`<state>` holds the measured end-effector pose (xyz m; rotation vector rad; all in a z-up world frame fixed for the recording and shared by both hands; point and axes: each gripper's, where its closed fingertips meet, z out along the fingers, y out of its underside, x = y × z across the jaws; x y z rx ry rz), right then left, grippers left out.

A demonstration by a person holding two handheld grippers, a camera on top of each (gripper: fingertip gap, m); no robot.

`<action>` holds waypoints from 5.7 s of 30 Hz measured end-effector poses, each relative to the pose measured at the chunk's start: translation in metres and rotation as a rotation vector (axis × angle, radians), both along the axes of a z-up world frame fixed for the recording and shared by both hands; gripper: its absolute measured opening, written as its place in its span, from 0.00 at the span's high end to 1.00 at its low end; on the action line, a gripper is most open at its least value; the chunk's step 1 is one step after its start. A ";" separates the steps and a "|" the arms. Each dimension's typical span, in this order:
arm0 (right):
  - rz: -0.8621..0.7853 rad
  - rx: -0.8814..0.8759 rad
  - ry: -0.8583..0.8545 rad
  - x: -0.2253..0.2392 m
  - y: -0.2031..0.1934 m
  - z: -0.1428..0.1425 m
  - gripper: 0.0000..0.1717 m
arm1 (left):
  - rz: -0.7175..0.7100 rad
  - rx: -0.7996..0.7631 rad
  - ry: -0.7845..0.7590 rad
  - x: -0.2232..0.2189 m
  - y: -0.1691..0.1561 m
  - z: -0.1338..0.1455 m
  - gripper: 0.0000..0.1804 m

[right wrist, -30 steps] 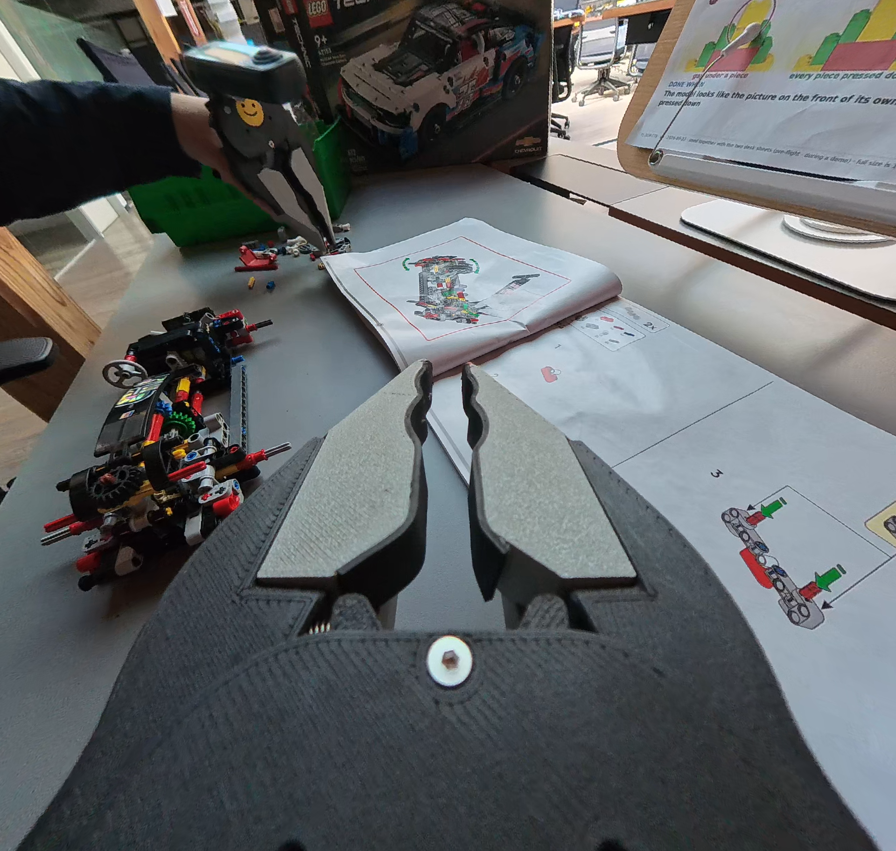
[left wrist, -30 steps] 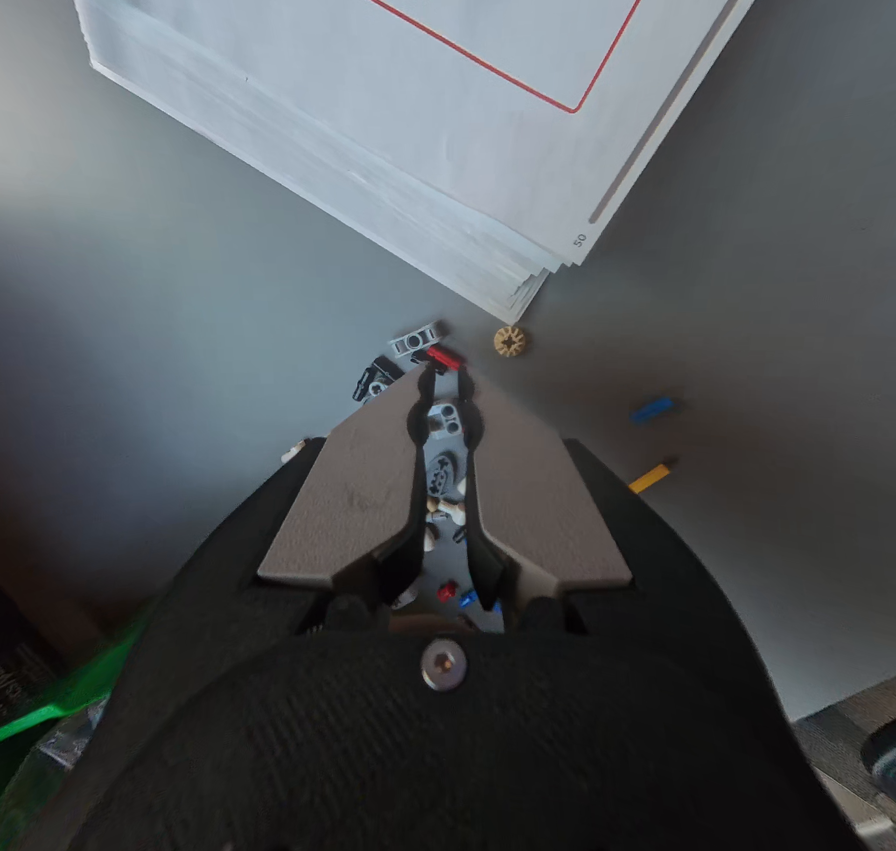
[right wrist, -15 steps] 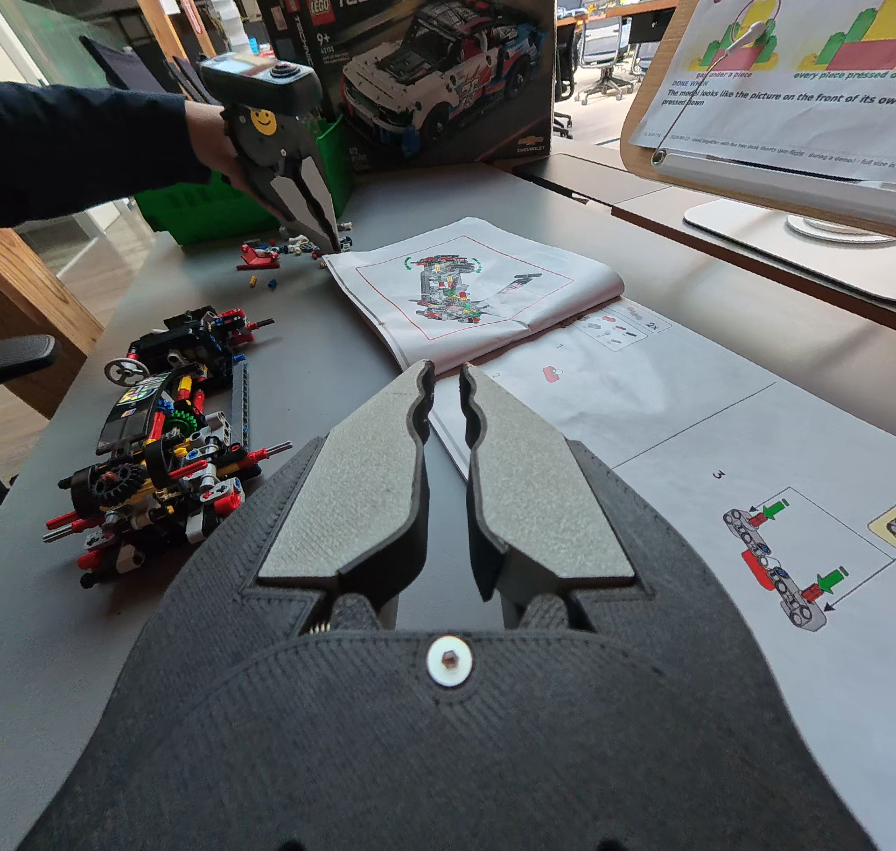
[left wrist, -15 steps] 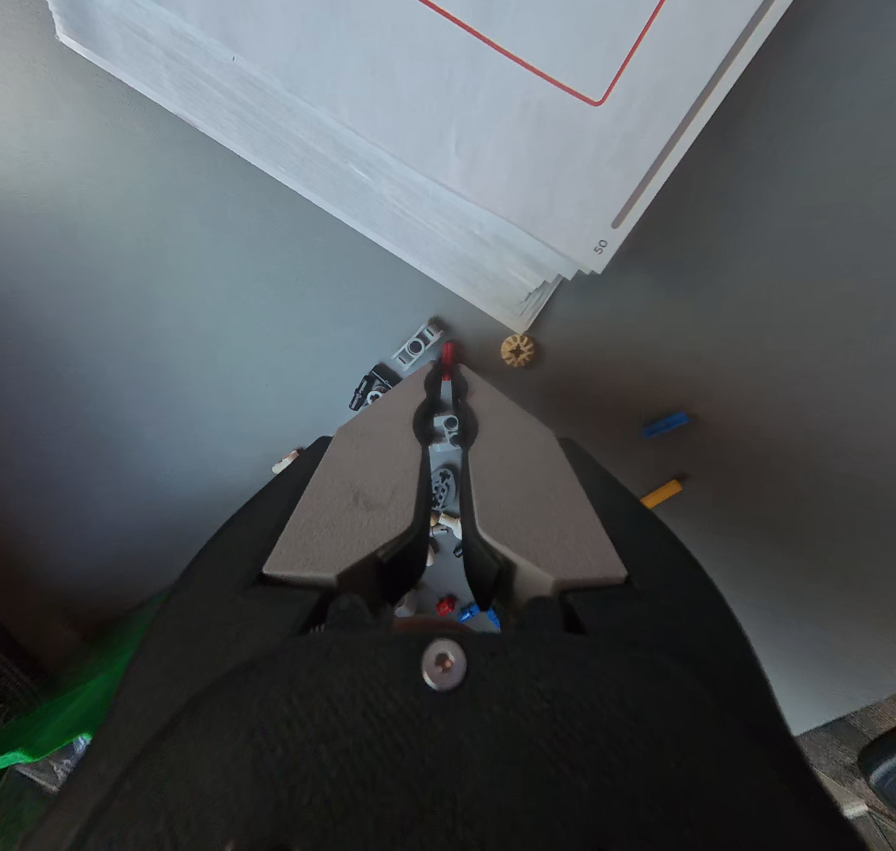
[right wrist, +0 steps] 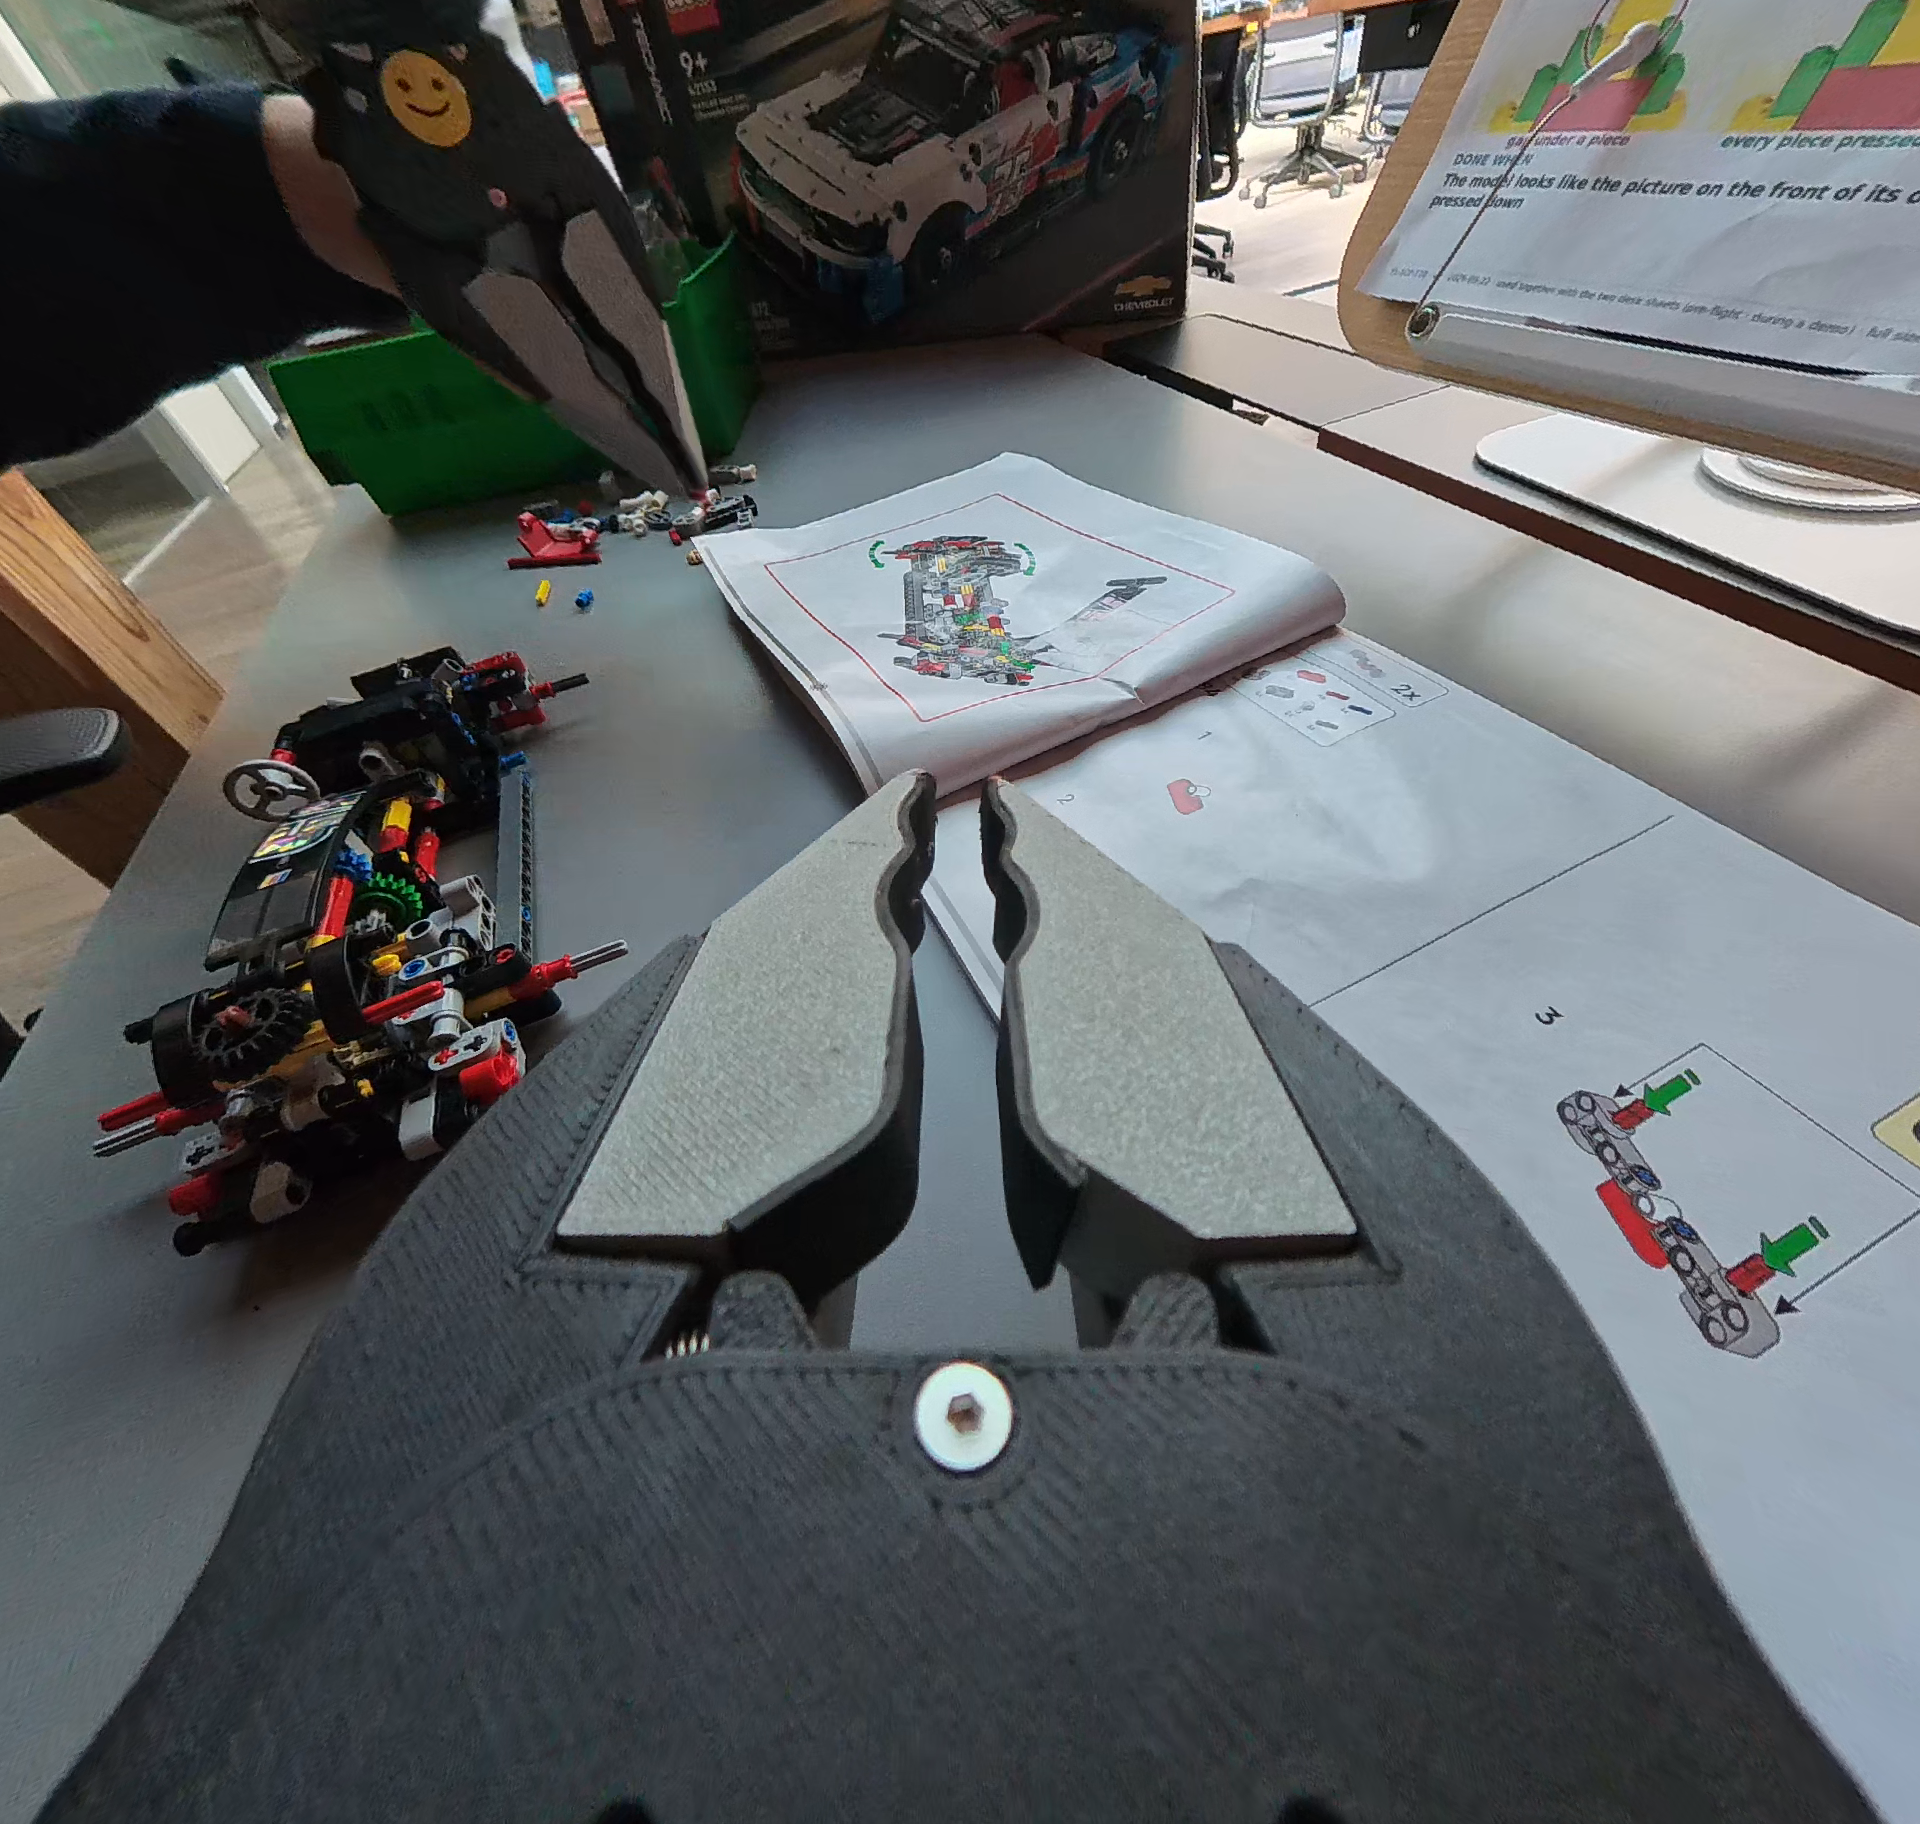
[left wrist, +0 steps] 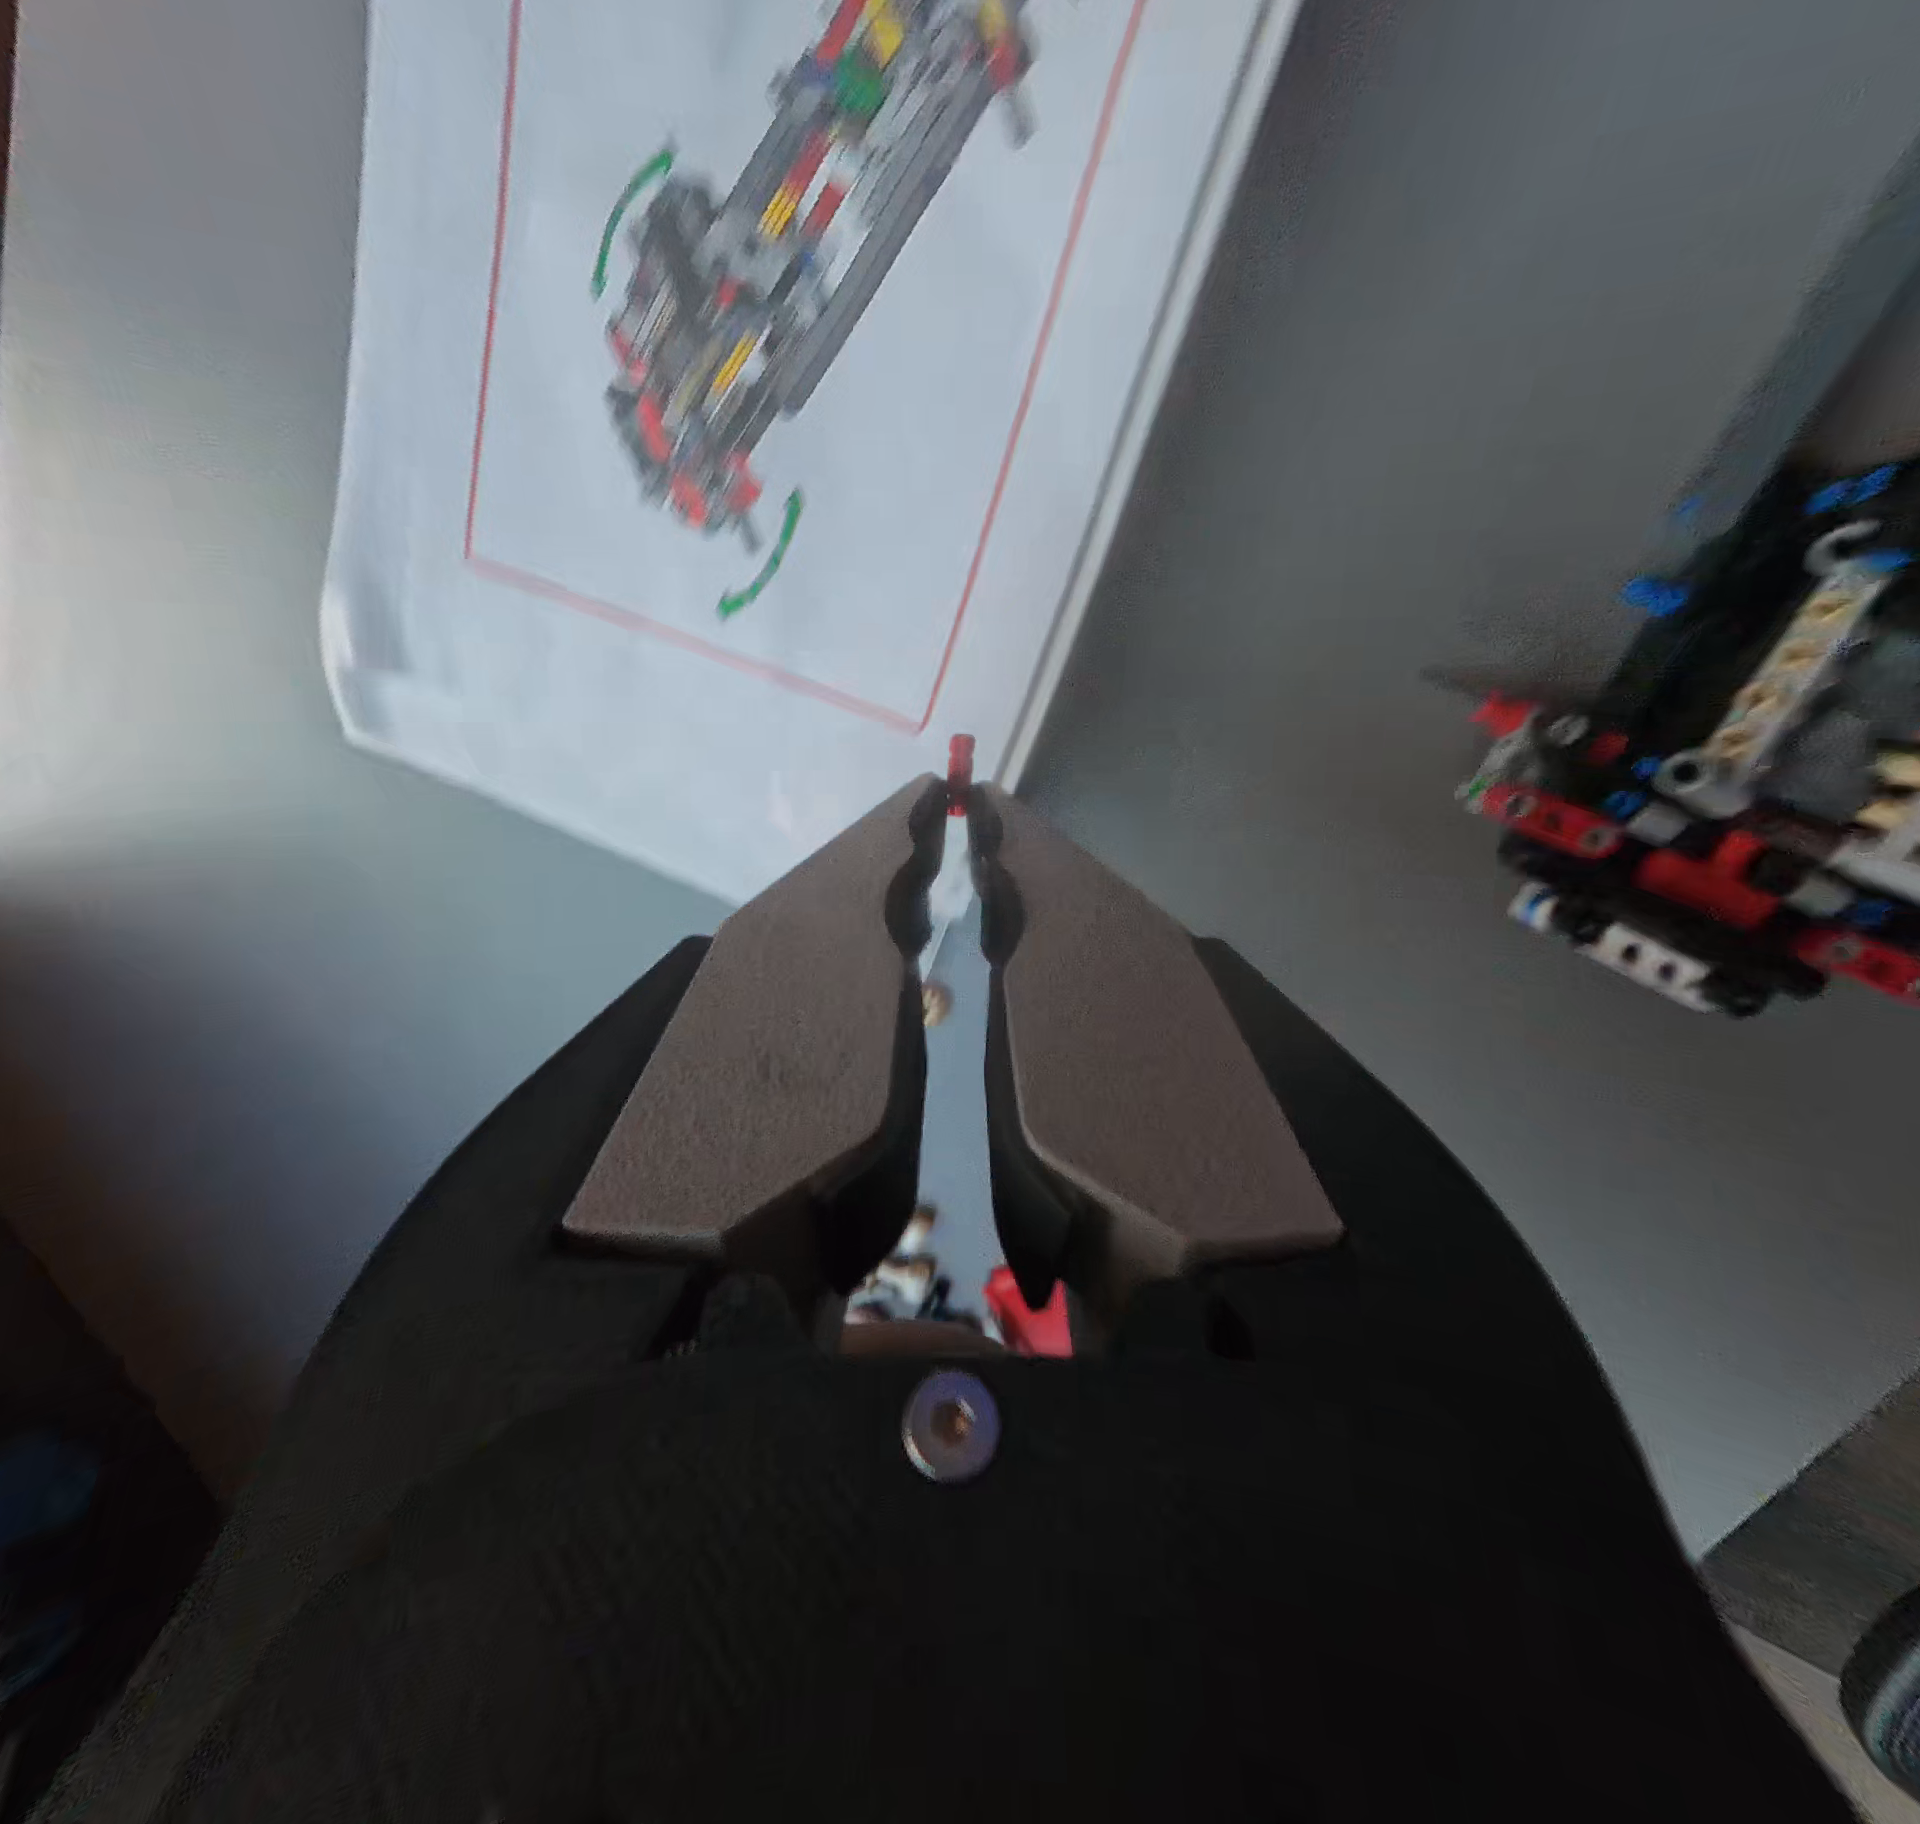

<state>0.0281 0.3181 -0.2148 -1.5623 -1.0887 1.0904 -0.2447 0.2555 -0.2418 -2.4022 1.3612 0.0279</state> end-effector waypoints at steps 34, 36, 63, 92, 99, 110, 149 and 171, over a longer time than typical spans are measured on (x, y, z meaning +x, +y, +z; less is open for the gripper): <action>0.006 0.011 -0.005 -0.001 -0.003 0.000 0.97 | -0.072 0.021 0.037 0.050 -0.010 0.015 0.94; 0.007 0.009 -0.006 -0.001 -0.002 0.000 0.97 | 0.041 0.032 0.147 -0.008 -0.015 0.015 0.95; 0.012 -0.004 -0.006 -0.001 -0.003 -0.001 0.98 | 0.073 -0.124 0.128 -0.101 -0.032 -0.051 0.94; 0.014 0.014 -0.019 -0.002 -0.005 -0.002 0.98 | -0.525 0.067 -0.111 0.192 -0.013 -0.025 1.00; 0.024 0.017 -0.030 -0.003 -0.007 -0.003 0.99 | -0.510 -0.003 -0.091 0.201 -0.004 -0.052 0.96; 0.025 0.007 -0.028 -0.002 -0.006 -0.003 0.99 | -0.214 0.090 -0.090 0.098 0.005 0.021 0.86; -0.020 -0.097 0.084 0.012 0.010 0.006 0.98 | 0.423 -0.036 0.080 -0.128 -0.009 -0.032 1.00; 0.000 -0.102 0.076 0.011 0.008 0.005 0.99 | 0.440 -0.133 0.066 -0.123 -0.012 -0.052 0.98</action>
